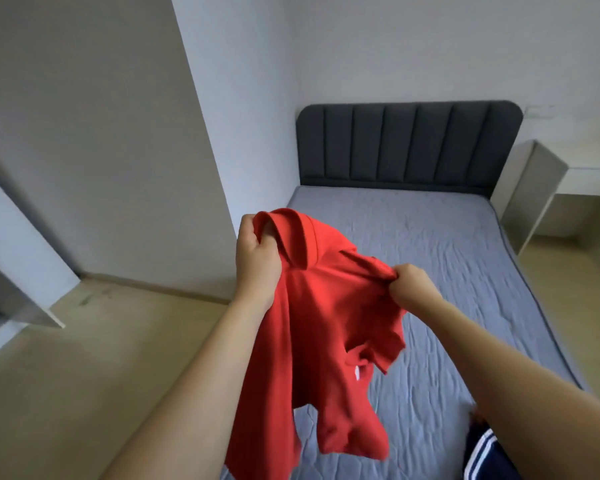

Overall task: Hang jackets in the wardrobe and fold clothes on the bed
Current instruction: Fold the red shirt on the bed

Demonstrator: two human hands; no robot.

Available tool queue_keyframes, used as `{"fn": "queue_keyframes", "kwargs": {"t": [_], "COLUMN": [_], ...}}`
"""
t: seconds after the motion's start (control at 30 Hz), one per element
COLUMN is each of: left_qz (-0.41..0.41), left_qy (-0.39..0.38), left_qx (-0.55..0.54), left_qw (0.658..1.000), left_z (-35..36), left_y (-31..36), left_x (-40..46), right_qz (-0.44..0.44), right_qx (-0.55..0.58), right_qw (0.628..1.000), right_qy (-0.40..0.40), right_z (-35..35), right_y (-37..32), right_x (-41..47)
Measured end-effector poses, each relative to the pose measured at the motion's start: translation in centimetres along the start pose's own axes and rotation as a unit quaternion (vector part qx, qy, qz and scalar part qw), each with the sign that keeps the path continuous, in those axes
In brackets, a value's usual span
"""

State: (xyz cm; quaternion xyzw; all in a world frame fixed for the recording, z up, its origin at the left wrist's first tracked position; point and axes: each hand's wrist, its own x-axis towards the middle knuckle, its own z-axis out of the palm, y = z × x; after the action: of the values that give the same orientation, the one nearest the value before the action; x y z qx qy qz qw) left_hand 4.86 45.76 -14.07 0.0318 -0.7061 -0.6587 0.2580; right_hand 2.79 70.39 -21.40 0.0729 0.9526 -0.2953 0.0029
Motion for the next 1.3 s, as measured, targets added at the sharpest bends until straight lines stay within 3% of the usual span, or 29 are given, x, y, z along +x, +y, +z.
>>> {"fn": "queue_keyframes", "kwargs": {"t": [0.23, 0.37, 0.47, 0.53, 0.7, 0.83, 0.9, 0.97, 1.07, 1.1, 1.2, 1.3], "left_qz": [-0.164, -0.327, -0.352, -0.347, -0.302, -0.280, -0.273, -0.316, -0.388, -0.362, -0.216, -0.139], "left_qy": [-0.004, -0.011, 0.018, 0.042, 0.101, 0.140, 0.159, 0.173, 0.066, 0.011, -0.176, -0.258], "left_qx": [-0.079, -0.198, -0.229, -0.236, -0.197, -0.117, 0.006, 0.197, 0.501, 0.552, 0.581, 0.541], "left_qw": [0.983, 0.924, 0.907, 0.907, 0.927, 0.942, 0.949, 0.912, 0.771, 0.751, 0.764, 0.788], "left_z": [2.3, 1.6, 0.5, -0.2, -1.3, -2.5, -3.4, -4.7, -5.3, -4.4, 0.8, 6.9], "left_y": [-1.5, -2.6, -3.2, -3.9, -10.2, -23.3, -32.9, -42.9, -55.6, -59.2, -68.3, -74.5], "left_x": [-4.9, -6.4, -4.5, -2.7, 3.6, 9.4, 11.3, 11.1, 6.2, 4.0, -2.2, -3.9], "right_qz": [0.158, 0.168, 0.038, -0.076, -0.276, -0.369, -0.391, -0.370, -0.313, -0.290, -0.157, 0.005], "right_qx": [0.077, 0.097, -0.111, -0.235, -0.327, -0.367, -0.365, -0.337, -0.268, -0.252, -0.222, -0.170], "right_qw": [0.984, 0.975, 0.985, 0.962, 0.900, 0.854, 0.845, 0.866, 0.909, 0.921, 0.960, 0.981], "right_qy": [0.033, 0.109, 0.127, 0.120, 0.086, 0.022, 0.008, -0.016, -0.064, -0.072, -0.070, -0.093], "right_z": [4.3, 2.6, 0.1, -0.9, 2.4, 14.4, 23.5, 33.5, 45.6, 48.4, 53.6, 56.0], "right_y": [3.2, 2.4, 0.5, -1.3, -5.5, -5.5, -3.6, -0.4, 8.4, 12.1, 23.9, 32.8], "right_x": [0.1, 2.1, 4.7, 7.5, 16.9, 25.7, 28.6, 28.9, 25.7, 24.6, 22.5, 22.7]}}
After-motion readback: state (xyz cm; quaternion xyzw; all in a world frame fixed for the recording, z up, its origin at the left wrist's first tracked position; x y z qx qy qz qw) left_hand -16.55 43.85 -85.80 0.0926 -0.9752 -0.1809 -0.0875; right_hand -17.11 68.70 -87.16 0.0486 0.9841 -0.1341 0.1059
